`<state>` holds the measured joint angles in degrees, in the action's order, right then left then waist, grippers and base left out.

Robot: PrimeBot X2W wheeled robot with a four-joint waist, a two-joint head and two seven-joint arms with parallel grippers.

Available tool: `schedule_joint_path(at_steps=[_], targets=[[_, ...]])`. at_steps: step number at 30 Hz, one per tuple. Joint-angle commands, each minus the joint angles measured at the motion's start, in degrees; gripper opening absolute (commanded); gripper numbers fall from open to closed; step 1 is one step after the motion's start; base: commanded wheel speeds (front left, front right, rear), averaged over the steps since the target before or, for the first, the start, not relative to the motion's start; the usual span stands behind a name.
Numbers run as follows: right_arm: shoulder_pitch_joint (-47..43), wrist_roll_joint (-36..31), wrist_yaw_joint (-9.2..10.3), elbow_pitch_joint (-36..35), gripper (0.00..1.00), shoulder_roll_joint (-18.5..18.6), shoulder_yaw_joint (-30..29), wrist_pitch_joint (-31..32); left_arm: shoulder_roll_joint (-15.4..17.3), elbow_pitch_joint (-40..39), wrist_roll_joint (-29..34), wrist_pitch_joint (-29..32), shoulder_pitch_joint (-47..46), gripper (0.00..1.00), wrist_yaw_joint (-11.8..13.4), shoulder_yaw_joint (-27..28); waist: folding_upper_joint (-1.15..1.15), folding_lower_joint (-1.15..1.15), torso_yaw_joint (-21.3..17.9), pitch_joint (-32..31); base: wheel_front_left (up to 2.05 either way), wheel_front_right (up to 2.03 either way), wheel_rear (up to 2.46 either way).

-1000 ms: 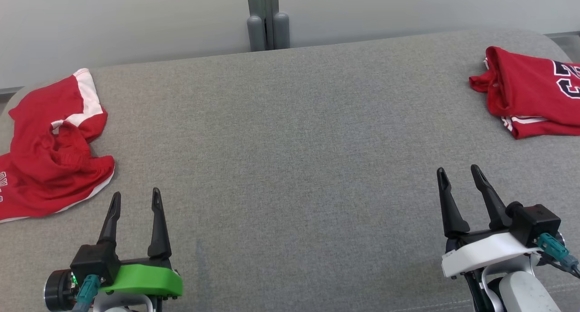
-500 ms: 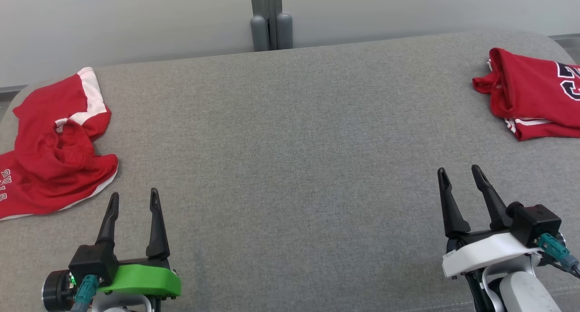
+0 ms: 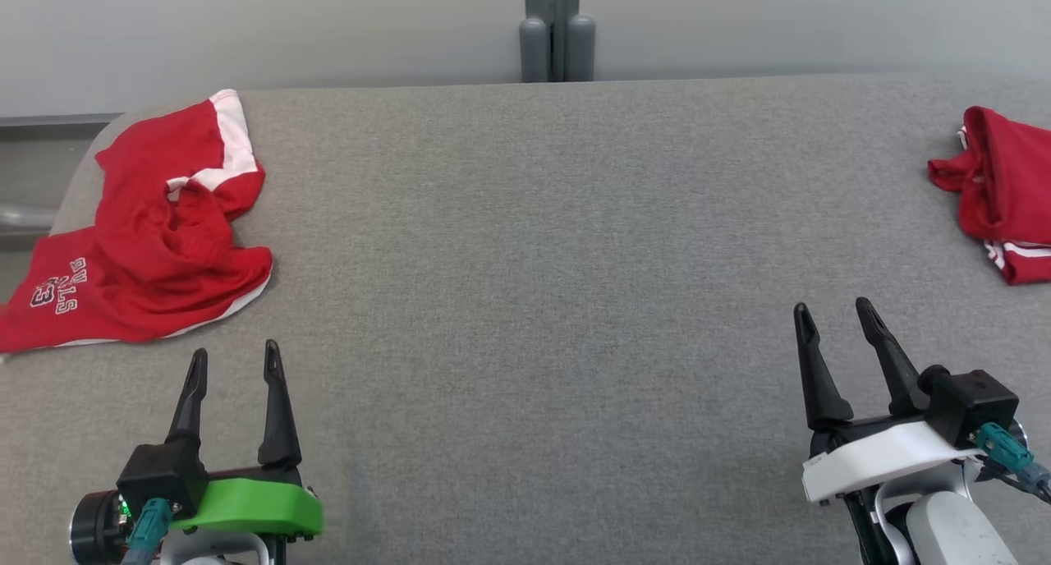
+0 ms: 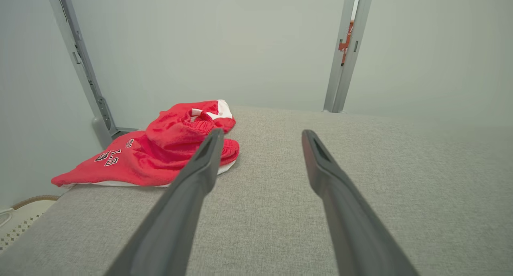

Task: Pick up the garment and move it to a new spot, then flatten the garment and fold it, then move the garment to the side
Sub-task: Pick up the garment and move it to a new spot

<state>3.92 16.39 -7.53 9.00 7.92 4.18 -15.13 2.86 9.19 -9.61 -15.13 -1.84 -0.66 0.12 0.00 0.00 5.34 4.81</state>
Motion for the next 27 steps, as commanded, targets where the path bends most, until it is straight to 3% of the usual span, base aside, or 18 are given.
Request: schedule_joint_path(at_steps=[1, 27], targets=[[-0.3, -0.4, 0.10, -0.1, 1.00, 0.3, 0.0, 0.0, 0.1, -0.2, -0.1, 0.0, 0.3, 1.00, 0.2, 0.3, 0.00, 0.00, 2.5, 0.4, 0.00, 0.00, 0.00], [1.1, -0.7, 0.10, -0.2, 1.00, 1.6, 0.8, 0.0, 0.1, -1.6, -1.9, 0.0, 2.0, 1.00, 1.7, 1.7, 0.00, 0.00, 18.1, 2.6, 0.00, 0.00, 0.00]])
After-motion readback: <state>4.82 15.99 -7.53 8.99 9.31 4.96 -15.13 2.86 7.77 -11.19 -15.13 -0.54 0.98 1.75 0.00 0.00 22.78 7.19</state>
